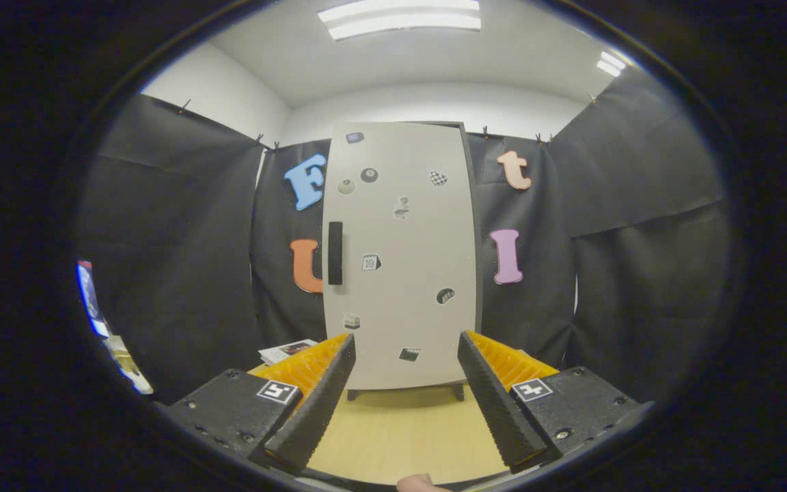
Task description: Open the shoe cabinet door, grab the shoes and put them into the shoe cabinet, then close the shoe cabinet door.
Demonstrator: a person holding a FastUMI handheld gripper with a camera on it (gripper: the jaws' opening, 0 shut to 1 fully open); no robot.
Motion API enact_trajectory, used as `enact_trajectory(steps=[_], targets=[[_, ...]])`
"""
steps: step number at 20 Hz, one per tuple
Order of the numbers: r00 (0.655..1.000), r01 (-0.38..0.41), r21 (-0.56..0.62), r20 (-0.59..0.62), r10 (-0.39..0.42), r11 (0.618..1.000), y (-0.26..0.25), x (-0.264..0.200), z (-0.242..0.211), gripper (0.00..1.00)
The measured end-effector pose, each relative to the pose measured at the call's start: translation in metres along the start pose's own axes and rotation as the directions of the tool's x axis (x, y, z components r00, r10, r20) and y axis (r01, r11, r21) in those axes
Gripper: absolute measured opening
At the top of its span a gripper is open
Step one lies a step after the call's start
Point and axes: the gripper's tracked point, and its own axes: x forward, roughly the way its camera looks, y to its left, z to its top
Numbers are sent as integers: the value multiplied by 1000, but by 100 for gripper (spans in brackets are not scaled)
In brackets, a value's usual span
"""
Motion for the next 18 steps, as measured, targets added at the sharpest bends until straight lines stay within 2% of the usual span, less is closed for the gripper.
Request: enact_trajectory(steps=[3,6,11,18], targets=[[999,32,-19,1,-32,999,-19,-7,-1,99],[999,32,-8,-13,-32,999,-25,-11,2,99],[997,74,-5,28,-73,997,-39,-19,15,99],[997,58,11,58,-59,998,-31,-26,25,98]])
